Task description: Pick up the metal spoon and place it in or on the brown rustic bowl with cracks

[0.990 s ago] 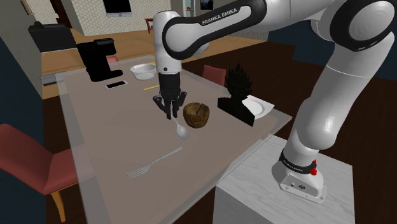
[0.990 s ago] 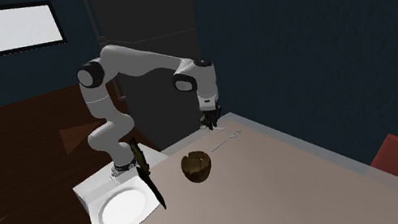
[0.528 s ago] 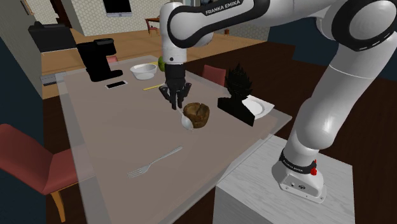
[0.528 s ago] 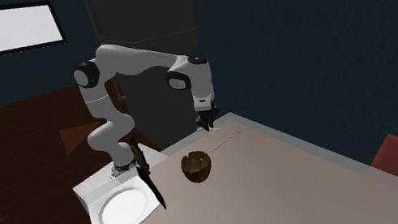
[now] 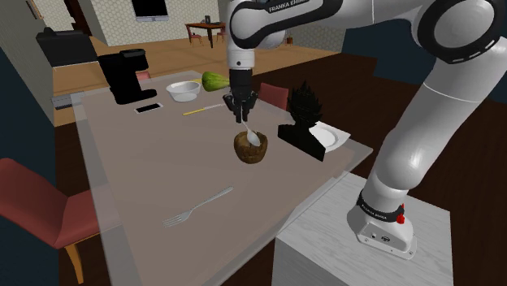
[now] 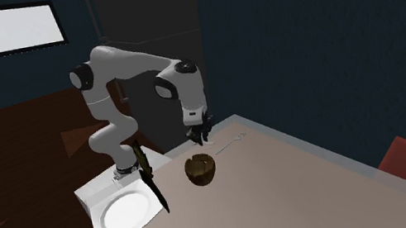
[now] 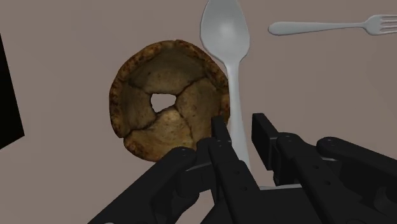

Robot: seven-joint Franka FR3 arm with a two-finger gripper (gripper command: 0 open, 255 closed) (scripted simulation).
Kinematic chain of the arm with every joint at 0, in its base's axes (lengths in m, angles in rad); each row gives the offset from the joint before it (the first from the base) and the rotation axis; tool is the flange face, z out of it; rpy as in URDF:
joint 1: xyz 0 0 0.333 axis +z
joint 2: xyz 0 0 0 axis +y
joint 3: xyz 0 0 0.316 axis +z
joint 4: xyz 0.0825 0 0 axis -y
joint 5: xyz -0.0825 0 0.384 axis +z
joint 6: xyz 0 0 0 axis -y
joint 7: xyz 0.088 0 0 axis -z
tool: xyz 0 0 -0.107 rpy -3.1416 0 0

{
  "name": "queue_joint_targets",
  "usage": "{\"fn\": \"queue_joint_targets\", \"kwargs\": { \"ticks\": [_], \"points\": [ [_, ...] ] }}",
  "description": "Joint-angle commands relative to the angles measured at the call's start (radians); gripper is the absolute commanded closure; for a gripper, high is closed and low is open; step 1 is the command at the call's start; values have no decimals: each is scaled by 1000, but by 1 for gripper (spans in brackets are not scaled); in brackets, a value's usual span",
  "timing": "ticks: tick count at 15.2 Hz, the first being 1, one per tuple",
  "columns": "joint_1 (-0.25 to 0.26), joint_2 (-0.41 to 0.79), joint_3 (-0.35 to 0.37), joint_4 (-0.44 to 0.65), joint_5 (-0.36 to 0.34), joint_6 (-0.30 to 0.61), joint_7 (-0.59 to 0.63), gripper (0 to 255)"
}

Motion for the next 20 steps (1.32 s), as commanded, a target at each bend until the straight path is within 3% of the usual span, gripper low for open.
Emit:
{"fn": "queue_joint_targets", "kwargs": {
  "ticks": [1, 17, 20],
  "points": [
    [-21, -1, -27, 0, -8, -10, -46, 255],
    [-25, 46, -30, -155, -3, 186, -94, 255],
    [-25, 45, -30, -155, -3, 186, -94, 255]
  ]
}}
